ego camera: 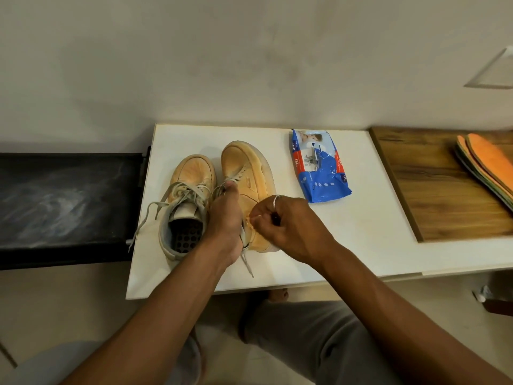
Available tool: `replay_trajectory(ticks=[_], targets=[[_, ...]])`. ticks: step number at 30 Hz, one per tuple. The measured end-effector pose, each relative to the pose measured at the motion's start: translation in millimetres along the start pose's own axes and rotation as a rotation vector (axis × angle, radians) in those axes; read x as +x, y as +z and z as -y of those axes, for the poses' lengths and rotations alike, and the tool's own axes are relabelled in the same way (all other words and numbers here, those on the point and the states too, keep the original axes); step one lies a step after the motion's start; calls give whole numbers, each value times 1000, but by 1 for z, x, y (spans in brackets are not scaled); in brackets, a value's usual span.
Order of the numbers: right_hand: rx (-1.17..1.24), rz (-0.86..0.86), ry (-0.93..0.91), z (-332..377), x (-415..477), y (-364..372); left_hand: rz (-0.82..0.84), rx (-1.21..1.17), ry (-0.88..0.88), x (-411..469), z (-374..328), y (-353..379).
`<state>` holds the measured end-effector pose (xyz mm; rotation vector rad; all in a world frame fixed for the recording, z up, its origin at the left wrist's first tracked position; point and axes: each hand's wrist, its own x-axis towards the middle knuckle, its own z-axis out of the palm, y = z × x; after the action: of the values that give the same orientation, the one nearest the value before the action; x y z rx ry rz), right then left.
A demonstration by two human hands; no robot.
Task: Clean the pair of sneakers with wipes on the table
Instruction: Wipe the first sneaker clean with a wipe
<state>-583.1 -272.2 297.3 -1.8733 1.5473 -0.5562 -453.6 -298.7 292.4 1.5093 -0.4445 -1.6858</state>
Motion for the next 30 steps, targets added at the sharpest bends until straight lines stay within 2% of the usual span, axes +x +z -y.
replay_trajectory(ticks=[6,9,13,18,22,25,28,30], targets=[[-78,-126,31,-3,24,2,3,-46,-13,-4,-1,2],[-18,-45,-44,2,20,4,-6,-49,-18,-2,0,0],[31,43,-3,-2,12,-3,-9,-33,-26,-2,-2,1],[-63,-118,57,-6,23,-1,20,-45,-25,-6,-4,2],[-15,-2,-24,4,20,0,-9,-37,-33,-6,-3,1],[12,70,7,-2,14,-6,-11,-25,-44,-6,-5,2],[-63,-57,91,-11,21,-4,-5,-11,-34,-9,-7,4],[-83,-129,83,-9,27,0,-16,-3,-25,-9,-6,5]])
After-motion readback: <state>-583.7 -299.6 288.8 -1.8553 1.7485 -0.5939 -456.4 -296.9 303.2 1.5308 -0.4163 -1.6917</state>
